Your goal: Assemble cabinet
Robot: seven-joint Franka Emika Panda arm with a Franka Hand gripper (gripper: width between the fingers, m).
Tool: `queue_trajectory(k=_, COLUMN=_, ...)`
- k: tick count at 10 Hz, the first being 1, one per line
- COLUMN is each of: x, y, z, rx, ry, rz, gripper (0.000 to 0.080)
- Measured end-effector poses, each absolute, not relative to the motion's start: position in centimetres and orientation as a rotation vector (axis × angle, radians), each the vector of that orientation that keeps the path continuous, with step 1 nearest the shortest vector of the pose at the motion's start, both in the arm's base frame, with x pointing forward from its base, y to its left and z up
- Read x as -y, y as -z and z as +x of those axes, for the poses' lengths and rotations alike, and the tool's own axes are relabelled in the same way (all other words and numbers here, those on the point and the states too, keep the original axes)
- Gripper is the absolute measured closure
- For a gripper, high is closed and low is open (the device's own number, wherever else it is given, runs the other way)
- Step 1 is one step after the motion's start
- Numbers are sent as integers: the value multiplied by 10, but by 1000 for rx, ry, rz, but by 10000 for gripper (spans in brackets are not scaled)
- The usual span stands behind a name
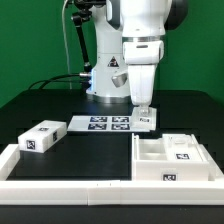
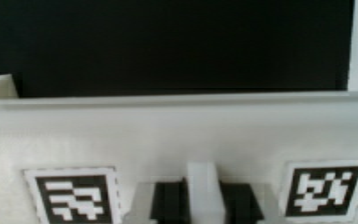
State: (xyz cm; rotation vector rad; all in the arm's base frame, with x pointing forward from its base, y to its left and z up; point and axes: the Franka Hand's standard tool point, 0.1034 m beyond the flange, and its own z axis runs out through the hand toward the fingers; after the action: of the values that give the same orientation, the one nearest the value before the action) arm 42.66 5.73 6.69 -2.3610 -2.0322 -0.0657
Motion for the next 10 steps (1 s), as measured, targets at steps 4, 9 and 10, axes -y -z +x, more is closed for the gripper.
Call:
queue_trajectory(k=4, x=-57, y=-66, z=426, rx=2030, ry=63, rz=-2361, gripper=731)
queue_trajectory(k=9, x=-69, y=-63, z=435, rx=1973, ry=155, rz=-2423, gripper=731)
queue_trajectory(k=10, x=-68, y=-62, z=433, rx=1972, ry=154, rz=-2423, gripper=731)
